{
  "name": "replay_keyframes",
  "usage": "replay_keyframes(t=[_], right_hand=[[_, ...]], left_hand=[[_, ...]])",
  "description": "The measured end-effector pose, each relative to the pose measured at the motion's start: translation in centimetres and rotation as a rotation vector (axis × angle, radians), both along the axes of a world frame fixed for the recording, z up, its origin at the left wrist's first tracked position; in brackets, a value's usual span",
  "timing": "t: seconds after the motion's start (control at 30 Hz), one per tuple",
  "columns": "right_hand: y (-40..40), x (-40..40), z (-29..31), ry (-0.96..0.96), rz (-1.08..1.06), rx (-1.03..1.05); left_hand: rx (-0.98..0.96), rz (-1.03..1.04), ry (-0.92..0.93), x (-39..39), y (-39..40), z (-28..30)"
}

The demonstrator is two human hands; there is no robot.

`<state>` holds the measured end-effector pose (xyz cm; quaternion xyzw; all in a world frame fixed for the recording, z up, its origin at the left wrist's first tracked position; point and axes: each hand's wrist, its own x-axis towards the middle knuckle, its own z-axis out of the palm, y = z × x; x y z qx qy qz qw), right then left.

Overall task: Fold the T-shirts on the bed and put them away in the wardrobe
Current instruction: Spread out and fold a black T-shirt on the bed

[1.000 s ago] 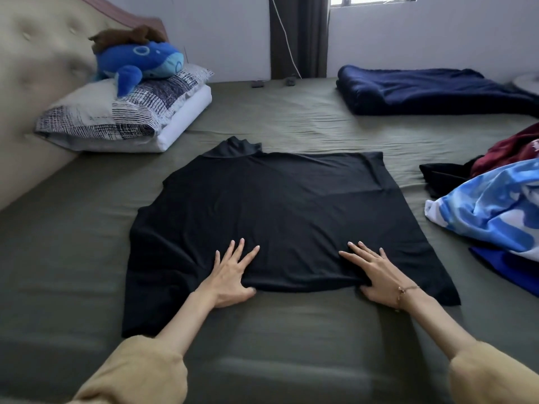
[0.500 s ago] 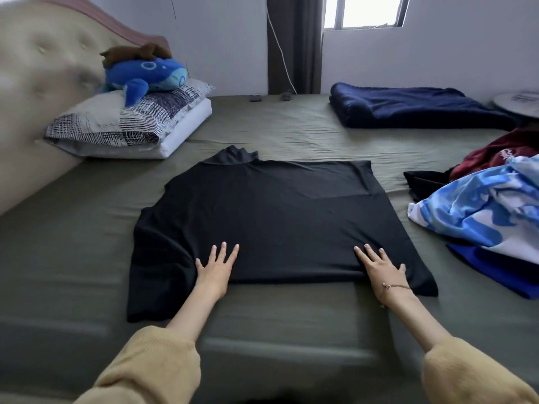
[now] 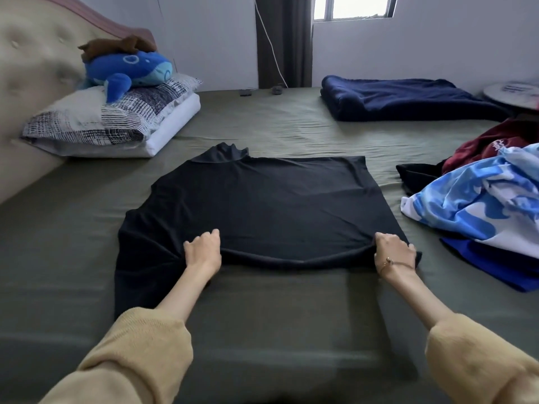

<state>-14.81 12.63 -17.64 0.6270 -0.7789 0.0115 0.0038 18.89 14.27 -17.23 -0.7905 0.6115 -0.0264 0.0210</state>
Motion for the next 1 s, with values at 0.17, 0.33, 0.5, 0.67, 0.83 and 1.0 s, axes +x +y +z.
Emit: replay_keyframes(t=[0.17, 0.33, 0.5, 0.67, 0.83, 1.0], right_hand=[[-4.6, -0.8, 1.4, -0.095, -0.156, -0.06], [-8.8, -1.3, 1.4, -0.316, -0.286, -0.114], [-11.9, -1.7, 0.2, -0.456, -0.368, -0.148], [-13.1, -2.5, -1.7, -0.484, -0.434, -0.241], [-13.4, -2.2, -3.3, -0.395, -0.424, -0.359], [-13.4, -1.2, -4.0, -0.174, -0.156, -0.423]], left_hand=[[-0.078, 0.157, 0.112, -0.4, -4.6, 1.4], [-0.137, 0.349, 0.316, 0.0, -8.6, 0.6], [-0.188, 0.471, 0.468, 0.1, -12.3, -0.5], [-0.158, 0.548, 0.476, 0.0, -15.0, -1.5], [-0.215, 0.393, 0.219, -1.9, -15.6, -2.6], [-0.298, 0.035, 0.176, -6.8, -14.3, -3.5]])
